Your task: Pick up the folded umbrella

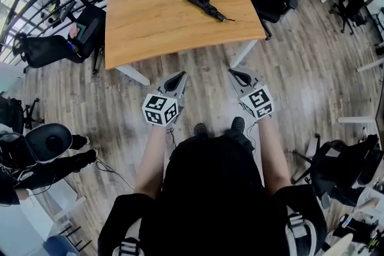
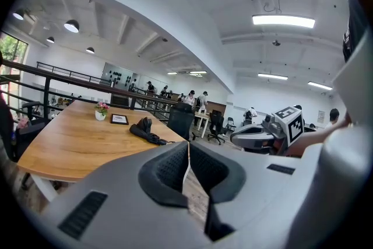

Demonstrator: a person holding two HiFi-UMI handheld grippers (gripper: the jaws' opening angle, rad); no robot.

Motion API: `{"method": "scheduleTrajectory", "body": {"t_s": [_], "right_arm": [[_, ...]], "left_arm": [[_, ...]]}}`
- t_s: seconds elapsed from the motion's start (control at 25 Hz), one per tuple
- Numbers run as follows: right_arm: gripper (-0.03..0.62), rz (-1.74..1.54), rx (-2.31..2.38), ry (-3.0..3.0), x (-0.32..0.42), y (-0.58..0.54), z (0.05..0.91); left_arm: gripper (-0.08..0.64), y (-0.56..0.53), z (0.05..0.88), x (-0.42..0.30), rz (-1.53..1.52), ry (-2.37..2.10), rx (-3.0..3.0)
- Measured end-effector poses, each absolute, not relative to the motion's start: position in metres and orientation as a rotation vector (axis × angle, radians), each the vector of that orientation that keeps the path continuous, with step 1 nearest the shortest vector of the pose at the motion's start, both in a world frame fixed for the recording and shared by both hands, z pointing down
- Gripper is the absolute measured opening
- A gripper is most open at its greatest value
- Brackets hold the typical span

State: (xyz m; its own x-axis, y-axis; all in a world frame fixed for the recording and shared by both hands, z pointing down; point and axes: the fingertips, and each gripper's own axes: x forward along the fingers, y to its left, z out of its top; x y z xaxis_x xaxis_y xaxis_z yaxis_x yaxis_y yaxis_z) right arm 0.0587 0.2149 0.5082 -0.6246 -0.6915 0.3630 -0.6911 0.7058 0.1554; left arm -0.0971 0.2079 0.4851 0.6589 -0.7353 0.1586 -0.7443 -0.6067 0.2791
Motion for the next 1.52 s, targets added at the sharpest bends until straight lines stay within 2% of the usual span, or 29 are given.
{"method": "scheduleTrajectory", "body": {"t_s": [0.44, 0.48, 0.6, 0.68, 0.96, 1.52], "right_arm": [[0.025, -0.014, 1.099, -2.535, 0.062, 0.218, 0.503], [0.047, -0.016, 1.099, -2.541, 0.061, 0.218, 0.502], [0.194, -0.021, 1.106, -2.559, 0.058, 0.217, 0.499], [0.266, -0.018, 1.119, -2.561, 0.059, 0.216, 0.499], [0.293, 0.010, 1.147, -2.540, 0.063, 0.213, 0.502], [0.279, 0.020, 1.250, -2.492, 0.077, 0.209, 0.503]], "left_arm": [[0.028, 0.210, 0.478, -0.100, 0.006, -1.201, 2.575], [0.039, 0.210, 0.478, -0.099, 0.002, -1.195, 2.576], [0.217, 0.209, 0.478, -0.099, -0.004, -1.186, 2.581], [0.252, 0.208, 0.478, -0.100, -0.001, -1.187, 2.584], [0.276, 0.206, 0.479, -0.099, 0.004, -1.178, 2.594], [0.282, 0.199, 0.481, -0.094, 0.020, -1.118, 2.615]]}}
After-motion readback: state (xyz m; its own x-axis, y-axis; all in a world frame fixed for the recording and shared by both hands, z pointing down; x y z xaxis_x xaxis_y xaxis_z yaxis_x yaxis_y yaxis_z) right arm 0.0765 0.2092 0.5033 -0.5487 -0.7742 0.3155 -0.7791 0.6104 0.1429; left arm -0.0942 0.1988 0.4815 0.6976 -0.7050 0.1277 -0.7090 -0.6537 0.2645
